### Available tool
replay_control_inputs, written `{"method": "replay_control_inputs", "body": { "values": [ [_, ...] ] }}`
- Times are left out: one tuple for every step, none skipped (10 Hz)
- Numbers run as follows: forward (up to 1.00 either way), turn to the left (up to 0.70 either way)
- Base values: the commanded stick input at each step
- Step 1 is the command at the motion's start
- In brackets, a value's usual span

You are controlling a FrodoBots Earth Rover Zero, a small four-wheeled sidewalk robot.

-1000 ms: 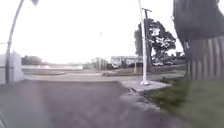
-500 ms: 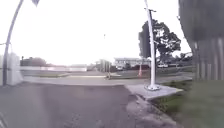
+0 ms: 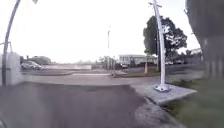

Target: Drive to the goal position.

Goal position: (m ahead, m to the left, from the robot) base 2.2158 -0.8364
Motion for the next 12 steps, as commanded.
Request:
{"method": "replay_control_inputs", "body": {
  "values": [
    [0.45, 0.27],
    [0.45, 0.27],
    [0.45, 0.27],
    [0.45, 0.27],
    [0.45, 0.27],
    [0.45, 0.27],
    [0.45, 0.27],
    [0.45, 0.27],
    [0.45, 0.27],
    [0.45, 0.27],
    [0.45, 0.27],
    [0.45, 0.27]
  ]
}}
